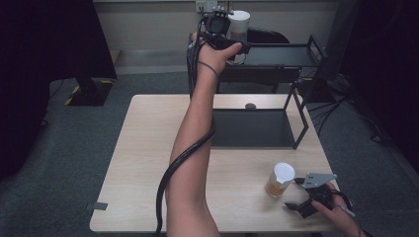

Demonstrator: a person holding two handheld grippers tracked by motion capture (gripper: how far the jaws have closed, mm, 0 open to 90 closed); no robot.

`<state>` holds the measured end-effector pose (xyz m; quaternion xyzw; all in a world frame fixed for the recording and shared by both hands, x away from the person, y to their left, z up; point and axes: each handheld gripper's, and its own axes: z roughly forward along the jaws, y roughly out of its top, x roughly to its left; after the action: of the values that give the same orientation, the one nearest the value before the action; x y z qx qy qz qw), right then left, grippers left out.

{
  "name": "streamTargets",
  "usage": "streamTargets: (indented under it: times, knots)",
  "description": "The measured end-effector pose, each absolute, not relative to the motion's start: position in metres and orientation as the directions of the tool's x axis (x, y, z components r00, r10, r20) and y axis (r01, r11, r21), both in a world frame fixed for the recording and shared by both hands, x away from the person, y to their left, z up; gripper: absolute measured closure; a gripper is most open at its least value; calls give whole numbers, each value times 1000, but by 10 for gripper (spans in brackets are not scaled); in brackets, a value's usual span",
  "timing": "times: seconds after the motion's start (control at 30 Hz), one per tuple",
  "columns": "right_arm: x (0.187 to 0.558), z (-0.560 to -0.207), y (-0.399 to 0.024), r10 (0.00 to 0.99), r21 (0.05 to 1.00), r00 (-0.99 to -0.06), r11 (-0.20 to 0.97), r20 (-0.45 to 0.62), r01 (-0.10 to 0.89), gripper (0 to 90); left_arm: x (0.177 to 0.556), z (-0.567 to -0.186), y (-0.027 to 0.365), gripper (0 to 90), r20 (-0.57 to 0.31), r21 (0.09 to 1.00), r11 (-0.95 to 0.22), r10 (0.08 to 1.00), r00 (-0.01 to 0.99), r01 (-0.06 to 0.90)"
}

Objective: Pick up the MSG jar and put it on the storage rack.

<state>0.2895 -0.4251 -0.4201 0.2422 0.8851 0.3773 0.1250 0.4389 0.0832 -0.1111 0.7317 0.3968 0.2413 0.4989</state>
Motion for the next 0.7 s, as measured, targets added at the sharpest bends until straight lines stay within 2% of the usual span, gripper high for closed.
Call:
streamTargets:
  times: [0.13,0.7]
  knots:
    - [289,-420,-425,523,729,-851,598,-38,334,0,433,-115,87,7,-59,927,-171,815,577,335]
    - [289,-420,-425,523,729,-852,598,-39,334,0,421,-137,94,3,-52,927,-190,789,612,324]
